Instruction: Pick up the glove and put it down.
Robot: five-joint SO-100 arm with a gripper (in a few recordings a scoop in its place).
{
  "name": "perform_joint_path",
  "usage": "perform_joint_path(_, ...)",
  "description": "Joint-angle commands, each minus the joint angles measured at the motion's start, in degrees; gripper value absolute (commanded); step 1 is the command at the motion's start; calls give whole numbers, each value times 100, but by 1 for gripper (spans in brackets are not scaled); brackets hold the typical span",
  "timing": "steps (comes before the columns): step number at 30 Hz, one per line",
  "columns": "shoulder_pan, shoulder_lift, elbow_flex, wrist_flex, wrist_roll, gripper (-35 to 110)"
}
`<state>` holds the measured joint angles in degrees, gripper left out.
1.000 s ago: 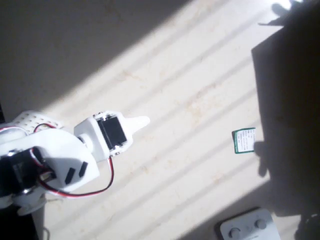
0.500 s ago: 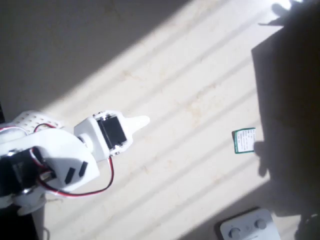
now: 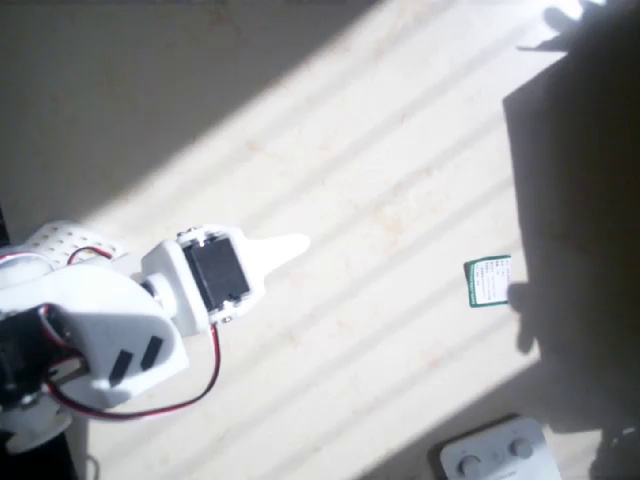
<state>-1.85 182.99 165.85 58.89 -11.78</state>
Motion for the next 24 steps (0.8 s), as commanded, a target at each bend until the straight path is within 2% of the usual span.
perform_joint_path(1,-9,-686,-756,18,44,0)
perform_joint_path(12,-105,-3806,-3876,-53,44,0)
perform_joint_path(24,-1661,-7436,-7356,-62,44,0)
